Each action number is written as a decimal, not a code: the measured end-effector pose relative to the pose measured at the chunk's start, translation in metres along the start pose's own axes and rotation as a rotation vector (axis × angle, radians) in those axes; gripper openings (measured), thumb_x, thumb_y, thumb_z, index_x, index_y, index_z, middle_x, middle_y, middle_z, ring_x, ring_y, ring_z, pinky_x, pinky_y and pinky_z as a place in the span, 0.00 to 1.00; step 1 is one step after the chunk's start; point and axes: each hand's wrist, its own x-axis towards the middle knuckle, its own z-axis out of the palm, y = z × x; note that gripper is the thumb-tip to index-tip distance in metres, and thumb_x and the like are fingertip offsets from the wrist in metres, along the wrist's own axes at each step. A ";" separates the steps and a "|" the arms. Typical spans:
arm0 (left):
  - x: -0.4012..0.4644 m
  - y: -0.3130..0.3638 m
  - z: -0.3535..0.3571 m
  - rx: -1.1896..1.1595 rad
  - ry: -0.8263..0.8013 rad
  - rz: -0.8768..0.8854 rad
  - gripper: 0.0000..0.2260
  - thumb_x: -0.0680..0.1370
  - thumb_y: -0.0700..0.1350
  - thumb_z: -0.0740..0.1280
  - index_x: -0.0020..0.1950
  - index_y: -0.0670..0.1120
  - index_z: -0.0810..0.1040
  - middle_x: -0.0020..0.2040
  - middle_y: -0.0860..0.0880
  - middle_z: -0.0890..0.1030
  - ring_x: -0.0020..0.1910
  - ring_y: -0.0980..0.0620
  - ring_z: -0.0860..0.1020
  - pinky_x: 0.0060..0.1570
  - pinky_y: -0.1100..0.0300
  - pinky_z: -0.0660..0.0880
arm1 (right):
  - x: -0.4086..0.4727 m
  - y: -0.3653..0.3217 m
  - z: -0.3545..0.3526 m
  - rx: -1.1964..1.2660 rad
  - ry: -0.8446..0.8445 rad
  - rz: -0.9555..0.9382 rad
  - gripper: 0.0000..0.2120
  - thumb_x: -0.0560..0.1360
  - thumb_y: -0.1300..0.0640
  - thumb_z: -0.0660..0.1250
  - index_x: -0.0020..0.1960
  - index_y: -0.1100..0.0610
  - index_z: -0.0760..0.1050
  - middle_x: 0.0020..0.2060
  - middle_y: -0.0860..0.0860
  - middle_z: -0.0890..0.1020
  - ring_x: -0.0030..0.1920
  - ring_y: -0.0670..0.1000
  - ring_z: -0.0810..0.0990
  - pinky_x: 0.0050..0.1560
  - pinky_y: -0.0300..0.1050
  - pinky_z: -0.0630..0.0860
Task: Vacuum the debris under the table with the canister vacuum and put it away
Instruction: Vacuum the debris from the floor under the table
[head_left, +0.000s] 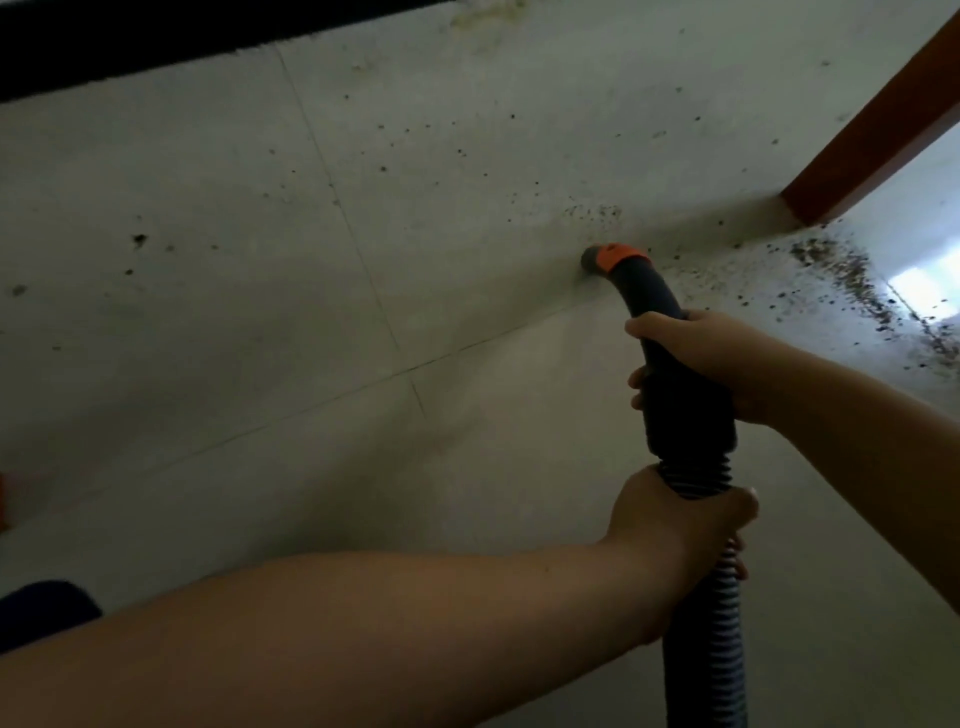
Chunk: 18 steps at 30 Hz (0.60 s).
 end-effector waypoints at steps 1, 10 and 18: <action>0.004 0.003 0.002 -0.020 -0.036 -0.027 0.06 0.77 0.45 0.67 0.43 0.46 0.72 0.39 0.42 0.80 0.31 0.50 0.79 0.34 0.61 0.79 | -0.001 0.001 -0.005 0.023 0.024 0.015 0.15 0.78 0.54 0.64 0.60 0.60 0.65 0.38 0.61 0.79 0.33 0.57 0.80 0.30 0.47 0.75; 0.016 0.029 0.001 -0.047 -0.009 -0.075 0.04 0.76 0.43 0.67 0.46 0.45 0.73 0.35 0.47 0.76 0.28 0.52 0.75 0.30 0.63 0.76 | 0.013 -0.008 -0.018 0.105 0.127 0.031 0.17 0.79 0.54 0.62 0.61 0.64 0.66 0.37 0.60 0.79 0.35 0.57 0.79 0.42 0.53 0.79; 0.005 0.015 -0.027 -0.192 0.124 0.028 0.04 0.77 0.41 0.67 0.43 0.44 0.73 0.33 0.48 0.75 0.29 0.52 0.75 0.30 0.63 0.76 | 0.026 -0.031 0.031 -0.102 -0.130 -0.113 0.12 0.78 0.54 0.64 0.55 0.61 0.68 0.41 0.60 0.81 0.36 0.57 0.82 0.45 0.53 0.81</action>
